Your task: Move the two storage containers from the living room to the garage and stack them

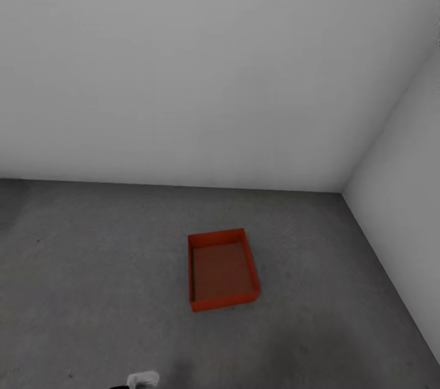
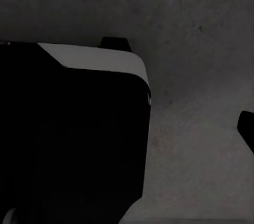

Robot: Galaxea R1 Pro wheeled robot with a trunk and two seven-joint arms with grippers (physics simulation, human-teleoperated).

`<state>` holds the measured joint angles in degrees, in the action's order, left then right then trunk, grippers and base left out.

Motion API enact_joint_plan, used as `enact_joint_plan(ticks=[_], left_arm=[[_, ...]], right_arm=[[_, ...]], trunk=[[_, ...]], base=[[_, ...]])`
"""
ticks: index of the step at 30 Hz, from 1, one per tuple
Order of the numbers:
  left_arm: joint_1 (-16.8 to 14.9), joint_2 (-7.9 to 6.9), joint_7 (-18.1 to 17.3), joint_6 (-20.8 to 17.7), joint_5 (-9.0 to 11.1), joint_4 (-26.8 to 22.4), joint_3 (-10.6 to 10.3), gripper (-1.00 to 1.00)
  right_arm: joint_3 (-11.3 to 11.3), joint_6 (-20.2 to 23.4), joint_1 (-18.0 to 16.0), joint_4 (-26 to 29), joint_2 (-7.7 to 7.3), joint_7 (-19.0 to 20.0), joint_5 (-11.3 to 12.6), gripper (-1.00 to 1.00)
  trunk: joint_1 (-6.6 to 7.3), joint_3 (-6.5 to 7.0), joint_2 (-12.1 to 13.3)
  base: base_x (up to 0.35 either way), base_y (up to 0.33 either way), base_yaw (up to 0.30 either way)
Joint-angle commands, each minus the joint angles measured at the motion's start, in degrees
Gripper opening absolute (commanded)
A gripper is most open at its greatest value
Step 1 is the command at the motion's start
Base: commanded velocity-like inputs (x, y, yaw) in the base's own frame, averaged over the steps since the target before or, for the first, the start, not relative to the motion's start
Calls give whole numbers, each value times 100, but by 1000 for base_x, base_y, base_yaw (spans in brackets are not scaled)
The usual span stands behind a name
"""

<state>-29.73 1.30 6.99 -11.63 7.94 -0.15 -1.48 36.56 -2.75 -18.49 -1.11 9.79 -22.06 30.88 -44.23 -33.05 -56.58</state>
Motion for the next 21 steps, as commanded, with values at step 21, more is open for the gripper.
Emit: enact_joint_plan(ticks=[21], left_arm=[[990,41,9,837,57,-3,-17,100]], right_arm=[[36,-78,232,-37,-42,855,113,100]], trunk=[[0,152,-3]], base=[[0,0,0]])
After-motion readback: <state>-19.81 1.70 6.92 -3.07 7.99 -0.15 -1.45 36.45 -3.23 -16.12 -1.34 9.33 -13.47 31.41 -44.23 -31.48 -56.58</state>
